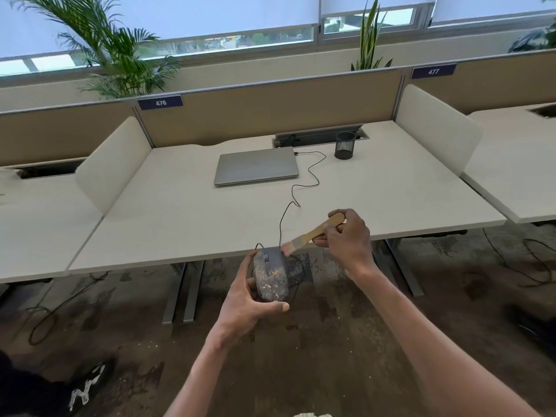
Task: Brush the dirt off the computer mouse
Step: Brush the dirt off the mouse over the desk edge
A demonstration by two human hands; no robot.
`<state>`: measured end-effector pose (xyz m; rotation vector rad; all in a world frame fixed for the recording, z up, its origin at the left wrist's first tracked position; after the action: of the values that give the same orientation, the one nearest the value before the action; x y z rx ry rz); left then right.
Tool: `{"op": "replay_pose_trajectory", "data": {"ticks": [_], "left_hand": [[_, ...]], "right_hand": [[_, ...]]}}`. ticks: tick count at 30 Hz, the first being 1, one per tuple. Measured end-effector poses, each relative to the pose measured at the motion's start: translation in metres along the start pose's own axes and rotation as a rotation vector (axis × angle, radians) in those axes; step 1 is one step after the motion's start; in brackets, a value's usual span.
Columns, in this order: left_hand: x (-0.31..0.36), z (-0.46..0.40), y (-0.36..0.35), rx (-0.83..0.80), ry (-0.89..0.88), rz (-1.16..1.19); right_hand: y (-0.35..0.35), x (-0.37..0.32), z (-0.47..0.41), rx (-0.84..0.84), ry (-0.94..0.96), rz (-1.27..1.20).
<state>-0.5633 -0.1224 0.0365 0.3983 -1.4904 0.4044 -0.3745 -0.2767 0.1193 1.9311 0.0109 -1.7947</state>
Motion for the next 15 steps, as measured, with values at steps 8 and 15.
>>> {"op": "replay_pose_trajectory", "data": {"ticks": [8,15], "left_hand": [[-0.002,-0.001,0.001,0.018,-0.017,-0.001],[0.003,-0.003,-0.001,0.031,-0.032,-0.031]], "right_hand": [[0.001,0.009,-0.001,-0.065,-0.116,-0.085],[-0.003,0.015,0.001,-0.082,-0.144,-0.119]]}}
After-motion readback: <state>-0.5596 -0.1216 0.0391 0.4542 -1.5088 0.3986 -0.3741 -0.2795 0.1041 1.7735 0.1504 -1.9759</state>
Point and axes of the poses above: each hand's wrist, its own z-axis away from the middle knuckle, its own y-axis out of the back of the hand, x = y × z, the point moved 5 cm from there along -z, towards the middle knuckle, and after that the axes turned 11 degrees about z, right-handed, at the moved point
